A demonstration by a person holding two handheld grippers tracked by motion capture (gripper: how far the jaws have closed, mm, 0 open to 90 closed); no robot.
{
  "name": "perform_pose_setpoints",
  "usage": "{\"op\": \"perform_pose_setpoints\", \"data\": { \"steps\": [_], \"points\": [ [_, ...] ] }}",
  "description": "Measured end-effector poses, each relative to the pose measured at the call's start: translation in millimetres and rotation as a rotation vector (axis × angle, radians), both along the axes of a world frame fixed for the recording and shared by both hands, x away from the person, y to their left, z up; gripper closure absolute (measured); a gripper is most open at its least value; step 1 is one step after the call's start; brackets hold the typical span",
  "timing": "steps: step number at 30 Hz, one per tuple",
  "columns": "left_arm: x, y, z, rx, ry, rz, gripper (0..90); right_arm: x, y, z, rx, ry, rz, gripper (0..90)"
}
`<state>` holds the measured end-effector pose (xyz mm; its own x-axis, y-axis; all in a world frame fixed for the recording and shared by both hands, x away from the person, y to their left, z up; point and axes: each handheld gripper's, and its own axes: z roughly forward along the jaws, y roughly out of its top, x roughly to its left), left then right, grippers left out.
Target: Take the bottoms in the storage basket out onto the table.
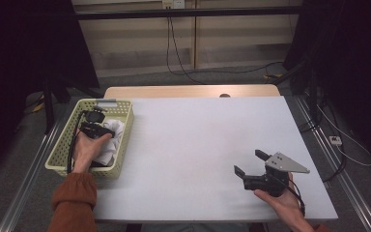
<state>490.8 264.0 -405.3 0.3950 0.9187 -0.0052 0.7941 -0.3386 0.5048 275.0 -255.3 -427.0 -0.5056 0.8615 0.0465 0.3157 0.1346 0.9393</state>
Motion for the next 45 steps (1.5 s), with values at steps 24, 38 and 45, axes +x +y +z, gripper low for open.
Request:
{"op": "perform_pose_setpoints", "data": {
  "steps": [24,38,45],
  "points": [
    [-17.4,8.3,25.9,-0.114,-0.341,0.044,66.1,-1.2,-0.3,0.8,0.005,-0.004,-0.002,6.1],
    [-26.4,13.4,37.1,-0.166,-0.489,0.077,66.0,-1.2,-0.9,0.8,0.004,-0.003,-0.001,6.0],
    [-30.8,15.2,43.5,-0.198,-0.546,0.088,65.9,-1.2,-0.8,0.8,0.006,-0.004,0.000,6.0]
  ]
}}
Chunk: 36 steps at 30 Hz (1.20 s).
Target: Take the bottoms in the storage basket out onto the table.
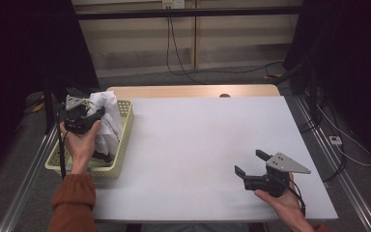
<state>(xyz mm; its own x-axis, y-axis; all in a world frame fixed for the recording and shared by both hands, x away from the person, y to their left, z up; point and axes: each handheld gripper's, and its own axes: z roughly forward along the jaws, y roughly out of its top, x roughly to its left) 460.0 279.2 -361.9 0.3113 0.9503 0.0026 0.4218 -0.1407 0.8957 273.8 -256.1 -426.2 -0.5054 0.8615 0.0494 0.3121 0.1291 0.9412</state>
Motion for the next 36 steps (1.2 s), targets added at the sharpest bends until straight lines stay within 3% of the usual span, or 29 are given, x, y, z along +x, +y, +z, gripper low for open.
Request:
{"op": "perform_pose_setpoints", "data": {
  "steps": [8,13,29,36],
  "points": [
    [-3.2,0.4,5.1,-0.045,-0.033,-0.007,65.9,0.0,0.1,0.0,0.000,0.000,0.001,6.0],
    [-5.6,0.6,7.7,-0.046,-0.063,-0.005,65.9,0.3,0.3,-0.1,0.002,0.001,0.002,6.0],
    [-20.0,-2.9,22.8,-0.070,-0.219,-0.016,65.7,0.5,0.2,-0.1,0.004,0.002,0.002,6.0],
    [-24.3,-2.9,30.4,-0.077,-0.249,-0.020,65.6,0.4,-0.2,0.0,0.003,0.000,0.005,5.9]
  ]
}}
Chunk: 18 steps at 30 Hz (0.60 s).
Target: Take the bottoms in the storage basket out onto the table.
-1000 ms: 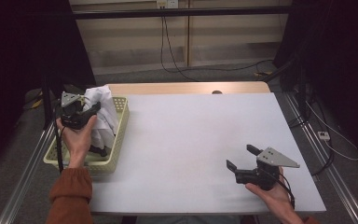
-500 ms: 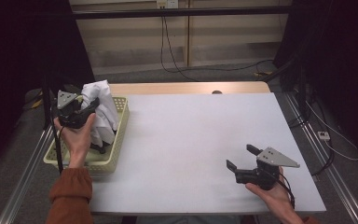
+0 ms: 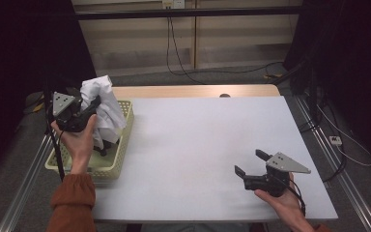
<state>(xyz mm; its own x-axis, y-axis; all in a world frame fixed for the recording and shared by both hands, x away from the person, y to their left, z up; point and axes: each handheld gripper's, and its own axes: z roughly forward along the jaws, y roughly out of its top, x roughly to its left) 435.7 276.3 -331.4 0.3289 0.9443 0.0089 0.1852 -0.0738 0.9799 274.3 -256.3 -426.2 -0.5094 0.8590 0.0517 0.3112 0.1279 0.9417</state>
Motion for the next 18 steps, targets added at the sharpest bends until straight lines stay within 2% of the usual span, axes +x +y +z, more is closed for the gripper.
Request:
{"op": "perform_pose_setpoints", "data": {
  "steps": [5,18],
  "points": [
    [-2.6,1.7,5.1,-0.032,-0.016,-0.002,65.5,-0.1,-0.2,0.0,0.000,0.000,0.000,5.9],
    [-10.3,5.9,17.7,-0.059,-0.062,-0.003,65.5,-0.1,-0.1,-0.1,0.000,0.000,0.001,5.9]
  ]
}}
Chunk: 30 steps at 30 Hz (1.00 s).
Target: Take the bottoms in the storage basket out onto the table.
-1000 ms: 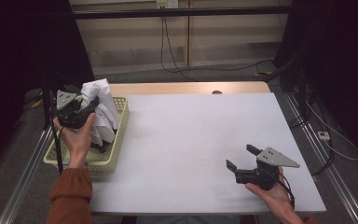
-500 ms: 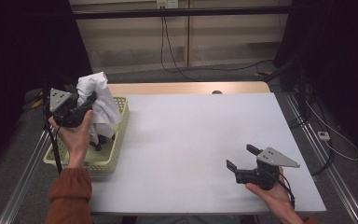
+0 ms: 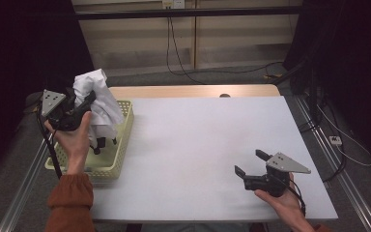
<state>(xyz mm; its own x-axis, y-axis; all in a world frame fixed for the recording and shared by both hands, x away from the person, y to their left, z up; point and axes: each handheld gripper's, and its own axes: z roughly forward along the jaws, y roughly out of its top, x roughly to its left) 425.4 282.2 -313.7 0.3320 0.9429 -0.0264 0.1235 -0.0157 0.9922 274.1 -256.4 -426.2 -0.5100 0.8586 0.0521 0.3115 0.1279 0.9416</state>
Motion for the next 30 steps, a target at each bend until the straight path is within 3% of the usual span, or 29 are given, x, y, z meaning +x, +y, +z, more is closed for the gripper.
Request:
{"op": "perform_pose_setpoints", "data": {
  "steps": [13,30],
  "points": [
    [-10.4,-2.9,17.5,0.021,-0.048,-0.013,65.1,-0.1,0.1,-0.1,0.000,0.001,0.000,5.9],
    [-17.4,0.3,27.4,-0.013,-0.084,-0.012,65.1,0.0,0.5,-0.2,-0.001,0.002,-0.002,5.7]
  ]
}}
